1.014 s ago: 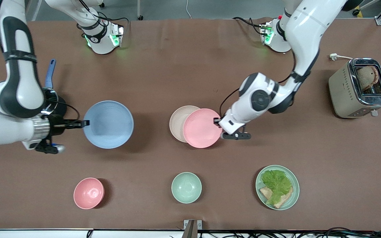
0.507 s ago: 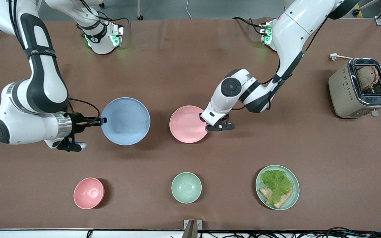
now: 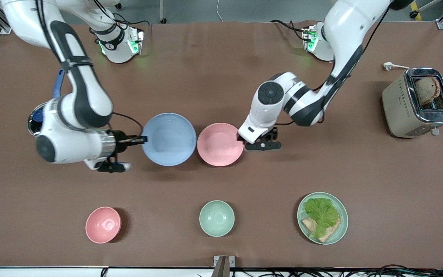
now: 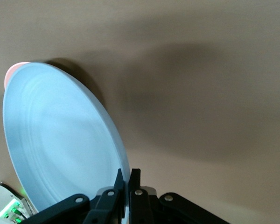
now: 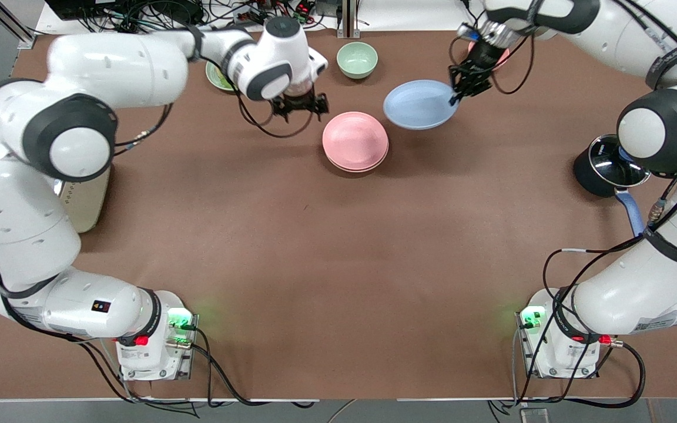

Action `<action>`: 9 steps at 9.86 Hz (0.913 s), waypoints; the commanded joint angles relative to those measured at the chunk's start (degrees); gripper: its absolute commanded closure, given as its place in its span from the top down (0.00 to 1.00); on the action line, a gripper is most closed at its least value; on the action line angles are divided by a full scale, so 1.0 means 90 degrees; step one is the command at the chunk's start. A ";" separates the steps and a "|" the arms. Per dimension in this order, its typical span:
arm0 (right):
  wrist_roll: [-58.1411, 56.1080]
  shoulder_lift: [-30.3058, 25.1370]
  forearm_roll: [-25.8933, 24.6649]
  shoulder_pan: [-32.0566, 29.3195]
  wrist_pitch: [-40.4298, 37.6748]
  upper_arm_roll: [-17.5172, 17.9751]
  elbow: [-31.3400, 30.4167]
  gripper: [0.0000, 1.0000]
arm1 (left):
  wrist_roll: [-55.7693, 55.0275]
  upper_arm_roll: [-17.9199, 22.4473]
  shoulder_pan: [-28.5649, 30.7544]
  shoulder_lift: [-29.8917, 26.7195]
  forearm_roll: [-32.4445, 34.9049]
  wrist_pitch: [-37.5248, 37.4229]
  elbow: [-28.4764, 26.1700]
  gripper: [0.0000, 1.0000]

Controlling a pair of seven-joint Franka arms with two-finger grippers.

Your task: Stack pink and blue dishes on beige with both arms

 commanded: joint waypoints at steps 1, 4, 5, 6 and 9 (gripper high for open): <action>0.0123 -0.0091 0.0266 -0.0006 0.0998 0.0632 -0.0480 0.01 | 0.1137 0.0619 0.0039 -0.0915 -0.0403 -0.0446 -0.0395 1.00; 0.0561 0.0298 0.0295 0.0402 0.2230 0.1006 -0.0628 0.02 | 0.3489 0.1799 0.0049 -0.2057 -0.1694 -0.0895 -0.0386 1.00; 0.0679 0.0377 0.0295 0.0597 0.2505 0.1006 -0.0638 0.04 | 0.4009 0.2122 0.0059 -0.2409 -0.1851 -0.0927 -0.0386 1.00; 0.0767 0.0484 0.0295 0.0657 0.2605 0.1006 -0.0648 0.04 | 0.4478 0.2493 0.0059 -0.2780 -0.2210 -0.1004 -0.0386 1.00; 0.0739 0.0641 0.0266 0.0784 0.3375 0.1006 -0.1018 0.07 | 0.5730 0.3491 0.0078 -0.3515 -0.2859 -0.2465 0.0217 1.00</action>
